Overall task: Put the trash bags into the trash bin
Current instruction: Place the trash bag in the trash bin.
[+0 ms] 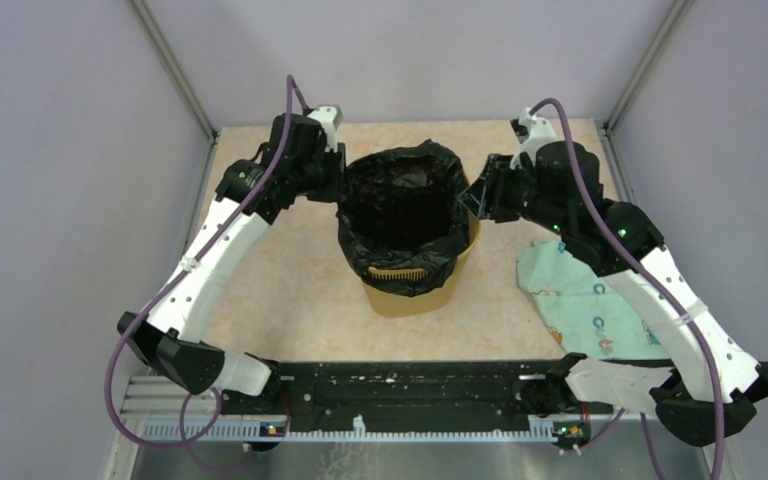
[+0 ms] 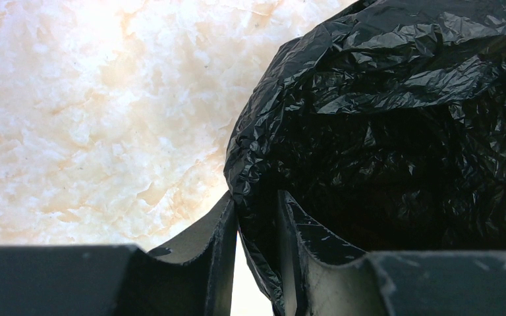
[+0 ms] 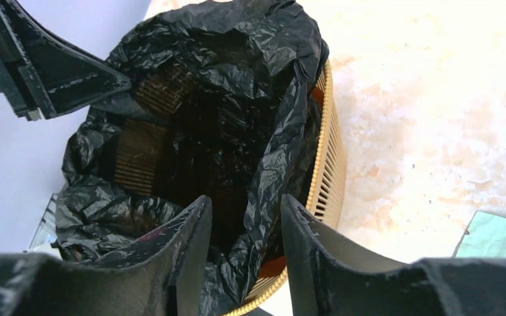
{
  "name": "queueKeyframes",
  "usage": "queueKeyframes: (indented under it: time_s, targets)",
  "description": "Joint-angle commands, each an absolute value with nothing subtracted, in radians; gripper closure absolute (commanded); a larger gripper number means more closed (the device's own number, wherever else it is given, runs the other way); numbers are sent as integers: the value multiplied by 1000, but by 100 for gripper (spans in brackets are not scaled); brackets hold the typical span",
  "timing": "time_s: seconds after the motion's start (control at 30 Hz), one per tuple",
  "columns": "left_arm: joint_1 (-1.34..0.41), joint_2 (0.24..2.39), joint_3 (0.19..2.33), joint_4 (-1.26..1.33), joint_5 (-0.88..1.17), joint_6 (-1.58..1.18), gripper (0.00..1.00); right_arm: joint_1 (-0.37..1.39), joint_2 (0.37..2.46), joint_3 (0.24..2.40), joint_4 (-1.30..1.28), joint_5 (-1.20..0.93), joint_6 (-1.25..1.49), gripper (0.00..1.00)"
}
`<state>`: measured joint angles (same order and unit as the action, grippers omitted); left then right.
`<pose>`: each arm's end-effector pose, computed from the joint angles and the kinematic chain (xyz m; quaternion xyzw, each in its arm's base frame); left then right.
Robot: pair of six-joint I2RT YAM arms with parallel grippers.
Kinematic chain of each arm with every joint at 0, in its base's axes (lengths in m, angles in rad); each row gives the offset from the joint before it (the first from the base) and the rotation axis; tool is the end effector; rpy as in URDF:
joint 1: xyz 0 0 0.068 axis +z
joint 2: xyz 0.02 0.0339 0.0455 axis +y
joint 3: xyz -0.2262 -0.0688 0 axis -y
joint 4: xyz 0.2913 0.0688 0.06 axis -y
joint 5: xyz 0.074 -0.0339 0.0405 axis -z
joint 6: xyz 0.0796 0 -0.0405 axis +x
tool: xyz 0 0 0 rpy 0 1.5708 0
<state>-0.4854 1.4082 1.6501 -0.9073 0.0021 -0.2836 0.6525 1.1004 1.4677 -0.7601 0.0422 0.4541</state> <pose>0.3295 -0.1740 0.3699 0.0910 0.8947 -0.1649 0.4051 0.2481 0.1853 0.4170 -0.0707 0.8284 0.2769 0.4818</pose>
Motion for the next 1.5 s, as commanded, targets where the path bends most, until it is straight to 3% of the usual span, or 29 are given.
queueKeyframes:
  time_s: [0.0,0.43,0.8,0.93,1.1,1.47]
  targets:
    - [-492,1416,1692,-857,9,-265,65,702,1149,1508,-822,77,436,60]
    - [-493,1423,1676,-851,9,-258,65,771,1192,1519,-906,244,451,66]
    - [-492,1422,1677,-847,-19,-256,65,804,1235,1533,-948,310,449,58]
    - [-492,1425,1678,-848,-21,-254,65,806,1232,1541,-933,313,455,70]
    - [-492,1422,1667,-847,-25,-252,65,807,1196,1580,-950,363,450,99]
    - [-492,1429,1653,-835,-18,-255,65,807,1141,1577,-1000,426,450,100]
